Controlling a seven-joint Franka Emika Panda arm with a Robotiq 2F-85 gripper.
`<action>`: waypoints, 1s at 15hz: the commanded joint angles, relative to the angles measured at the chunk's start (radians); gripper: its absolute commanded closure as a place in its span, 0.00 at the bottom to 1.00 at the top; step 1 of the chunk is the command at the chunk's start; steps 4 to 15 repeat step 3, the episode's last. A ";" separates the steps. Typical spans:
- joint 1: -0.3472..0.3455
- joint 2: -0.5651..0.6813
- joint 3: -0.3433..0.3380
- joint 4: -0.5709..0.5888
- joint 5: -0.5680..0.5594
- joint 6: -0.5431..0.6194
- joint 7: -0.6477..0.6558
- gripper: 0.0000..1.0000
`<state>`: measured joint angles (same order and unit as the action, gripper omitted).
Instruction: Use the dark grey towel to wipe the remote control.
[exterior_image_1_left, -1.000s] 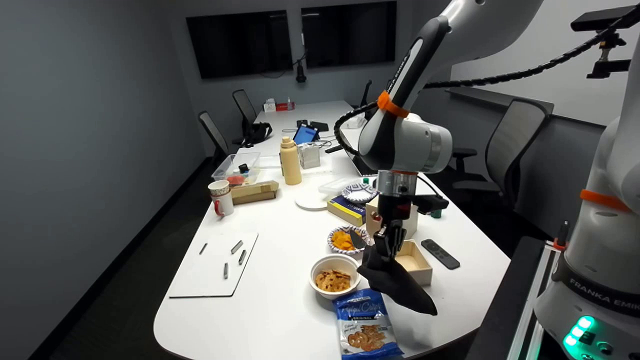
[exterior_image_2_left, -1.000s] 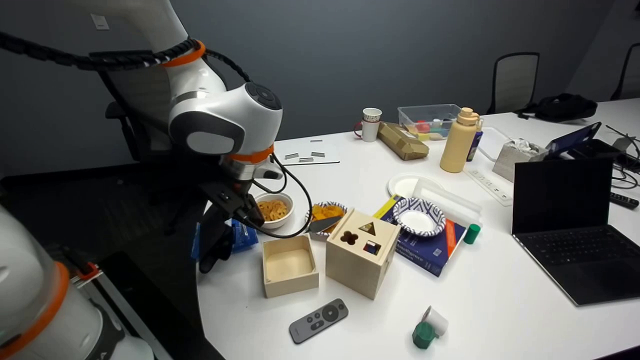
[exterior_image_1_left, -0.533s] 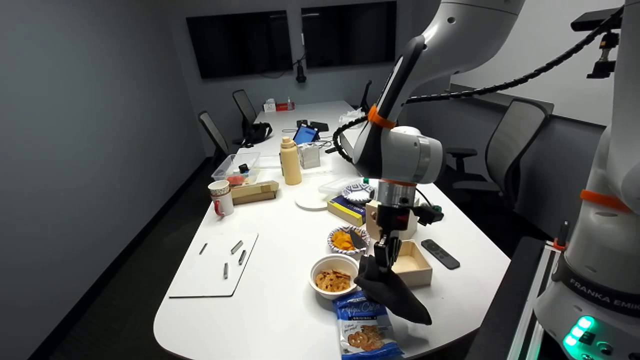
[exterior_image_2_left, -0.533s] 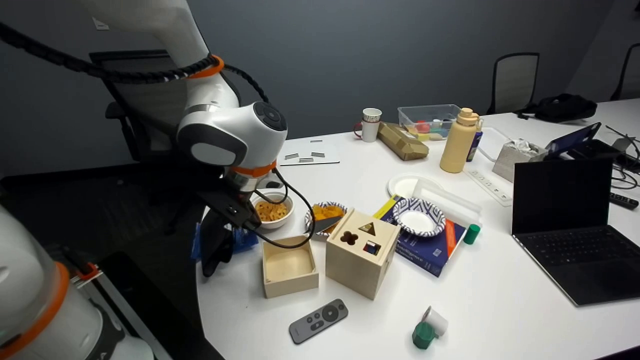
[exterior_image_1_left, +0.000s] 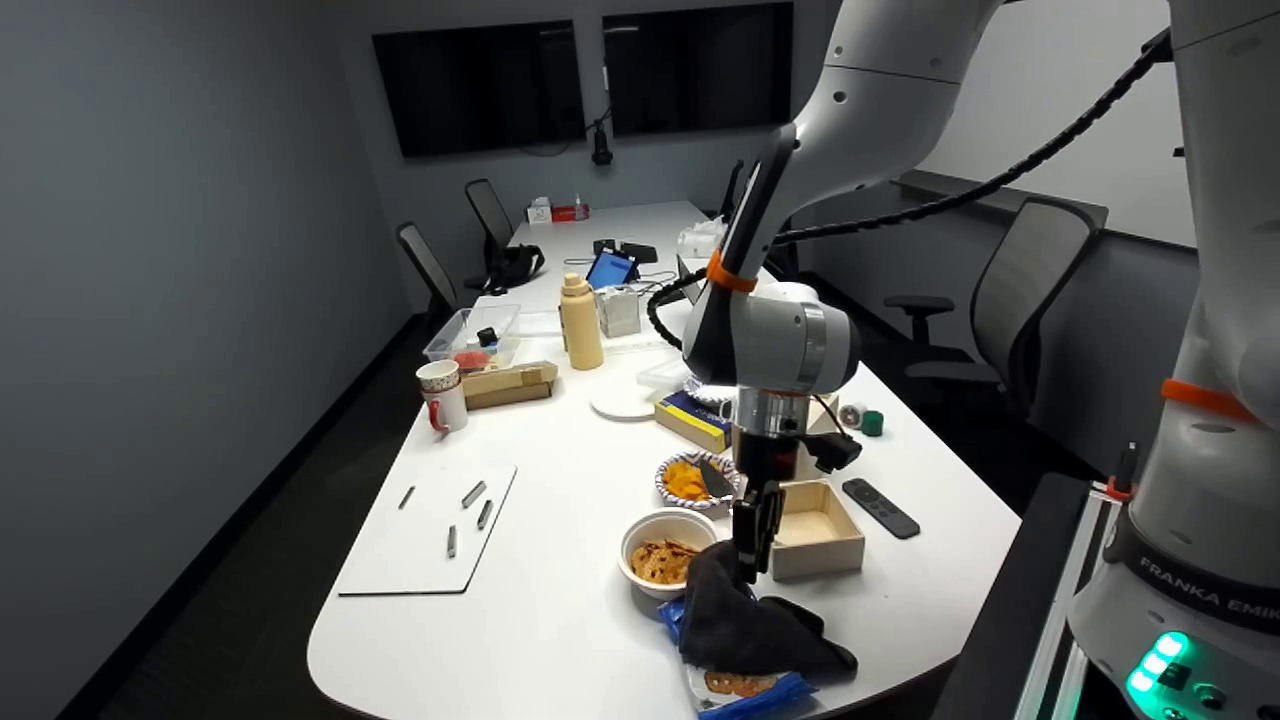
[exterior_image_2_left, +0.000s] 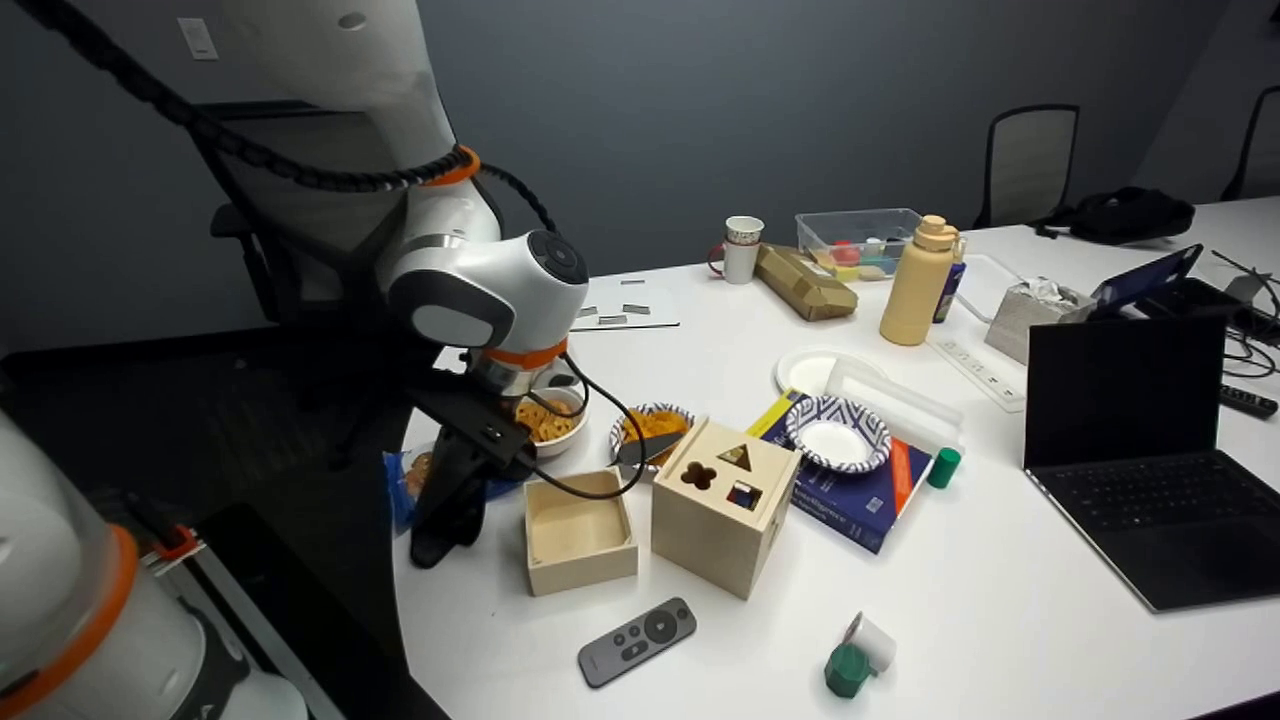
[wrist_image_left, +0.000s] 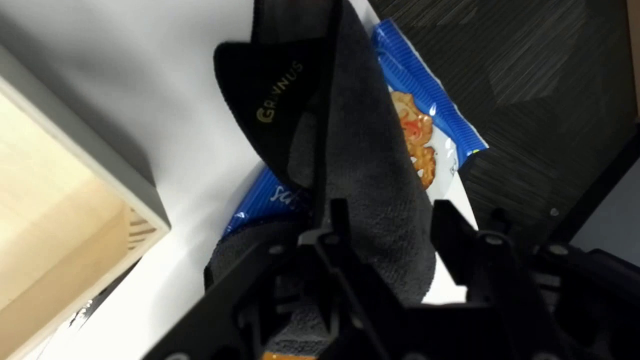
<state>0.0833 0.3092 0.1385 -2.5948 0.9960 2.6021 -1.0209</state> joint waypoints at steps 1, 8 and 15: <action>-0.031 0.030 0.024 0.033 0.026 0.014 -0.042 0.21; -0.036 0.033 0.027 0.039 0.028 0.016 -0.040 0.06; -0.036 0.033 0.027 0.039 0.028 0.016 -0.040 0.06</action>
